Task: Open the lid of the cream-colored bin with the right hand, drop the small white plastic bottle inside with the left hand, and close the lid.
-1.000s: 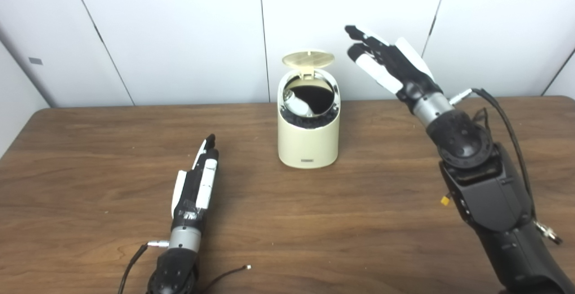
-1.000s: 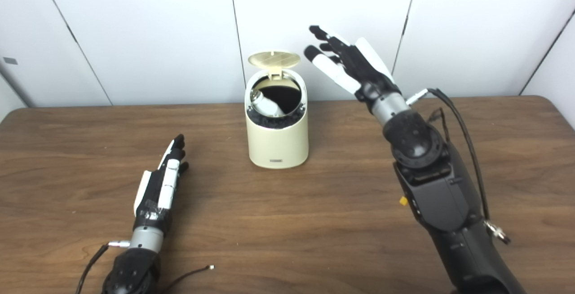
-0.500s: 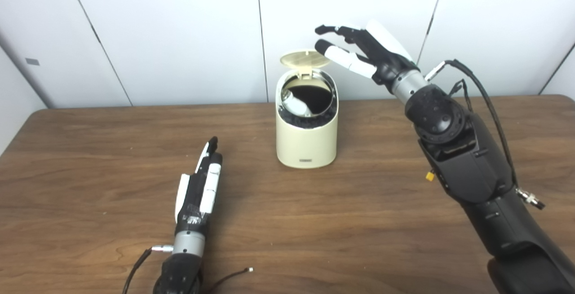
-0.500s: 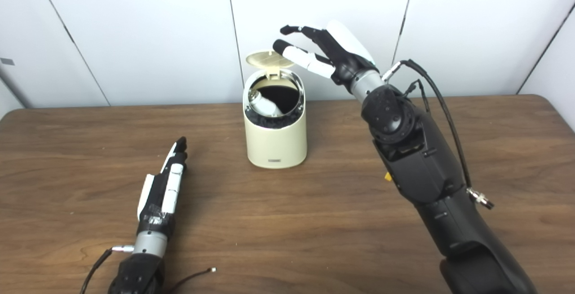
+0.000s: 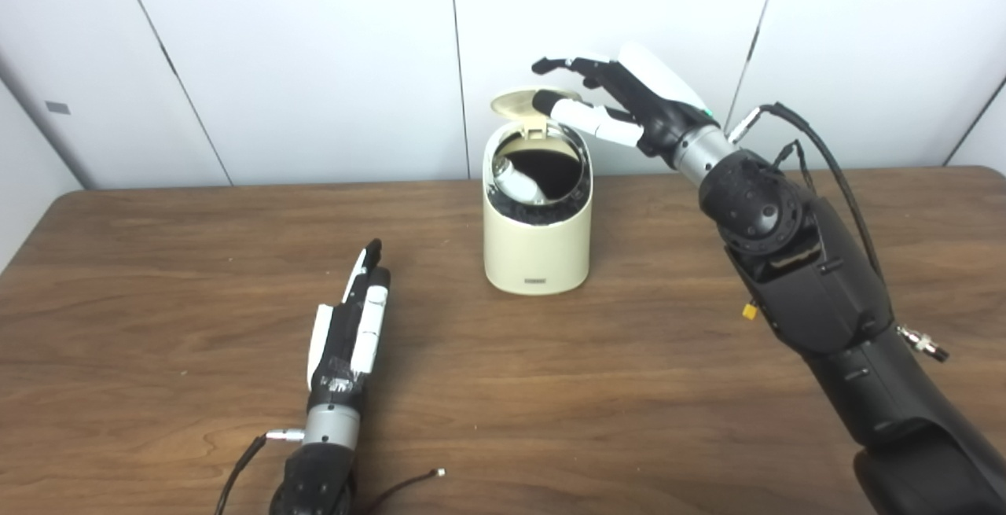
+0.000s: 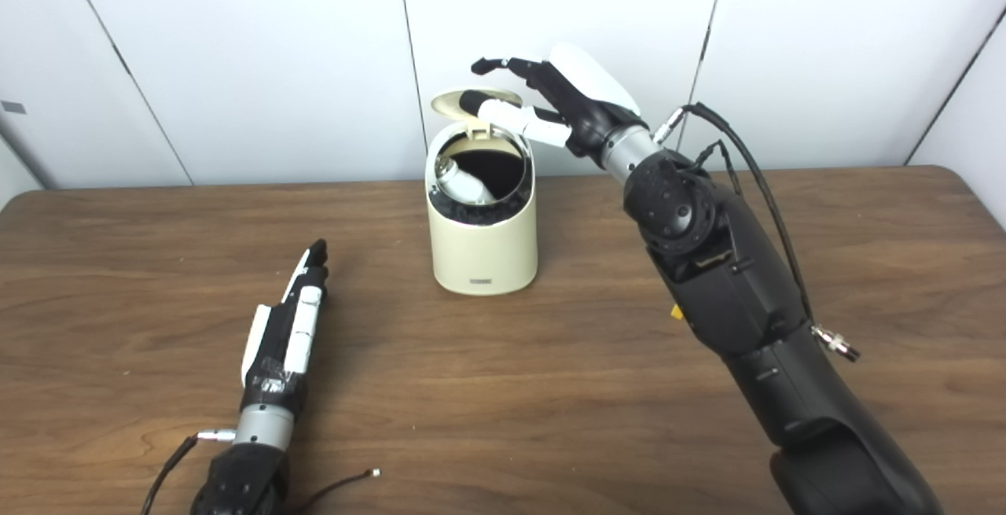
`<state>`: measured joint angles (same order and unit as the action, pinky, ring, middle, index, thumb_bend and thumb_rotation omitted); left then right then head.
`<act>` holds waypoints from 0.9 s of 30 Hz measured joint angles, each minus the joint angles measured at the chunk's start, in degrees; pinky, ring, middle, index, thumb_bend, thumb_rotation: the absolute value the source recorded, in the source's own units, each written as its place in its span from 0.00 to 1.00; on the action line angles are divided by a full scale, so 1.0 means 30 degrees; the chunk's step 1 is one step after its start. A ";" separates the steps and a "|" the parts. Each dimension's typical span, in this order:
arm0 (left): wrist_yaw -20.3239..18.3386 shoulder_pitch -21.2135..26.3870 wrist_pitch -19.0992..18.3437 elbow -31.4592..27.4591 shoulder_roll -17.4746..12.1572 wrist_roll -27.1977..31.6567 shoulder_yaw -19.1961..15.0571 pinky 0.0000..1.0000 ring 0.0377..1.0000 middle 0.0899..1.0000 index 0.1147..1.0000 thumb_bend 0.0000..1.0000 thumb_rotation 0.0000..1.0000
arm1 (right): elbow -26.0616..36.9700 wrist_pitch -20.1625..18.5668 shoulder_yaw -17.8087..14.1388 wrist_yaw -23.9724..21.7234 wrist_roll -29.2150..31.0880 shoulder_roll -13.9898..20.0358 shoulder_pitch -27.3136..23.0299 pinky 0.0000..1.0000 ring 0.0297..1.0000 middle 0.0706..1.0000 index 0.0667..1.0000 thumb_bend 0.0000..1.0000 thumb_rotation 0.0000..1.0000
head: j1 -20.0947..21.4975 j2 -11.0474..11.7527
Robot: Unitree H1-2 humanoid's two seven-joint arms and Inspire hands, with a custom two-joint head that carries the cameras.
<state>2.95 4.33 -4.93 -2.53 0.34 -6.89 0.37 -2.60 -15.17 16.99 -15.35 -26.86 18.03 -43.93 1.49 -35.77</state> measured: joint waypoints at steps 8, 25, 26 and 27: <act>0.0360 0.0003 -0.0050 0.0005 0.0117 -0.0400 0.0146 1.00 1.00 1.00 1.00 0.59 1.00 | 0.0380 0.0170 0.0074 -0.0320 -0.0358 0.0121 0.0443 0.89 0.95 0.94 0.80 0.58 0.98 | -0.0059 -0.0029; 0.0523 0.0016 -0.0048 0.0038 0.0127 -0.0654 0.0261 1.00 1.00 1.00 1.00 0.58 1.00 | 0.2528 0.0706 0.0297 -0.1628 -0.1263 0.1061 0.1647 0.97 1.00 0.97 0.79 0.61 0.96 | -0.0205 -0.0117; 0.0523 0.0017 -0.0048 0.0040 0.0131 -0.0655 0.0267 1.00 1.00 1.00 1.00 0.58 1.00 | 0.2680 0.0705 0.0297 -0.1744 -0.1285 0.1066 0.1790 0.97 1.00 0.97 0.79 0.61 0.96 | -0.0205 -0.0175; 0.0525 0.0017 -0.0050 0.0040 0.0132 -0.0659 0.0274 1.00 1.00 1.00 1.00 0.58 1.00 | 0.2722 0.0699 0.0304 -0.1818 -0.1298 0.1062 0.1882 0.98 1.00 0.97 0.79 0.61 0.96 | -0.0205 -0.0176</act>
<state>4.53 4.38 -5.08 -2.41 0.74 -8.86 1.19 5.57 -13.07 17.90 -20.80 -30.75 21.21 -38.28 0.88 -36.30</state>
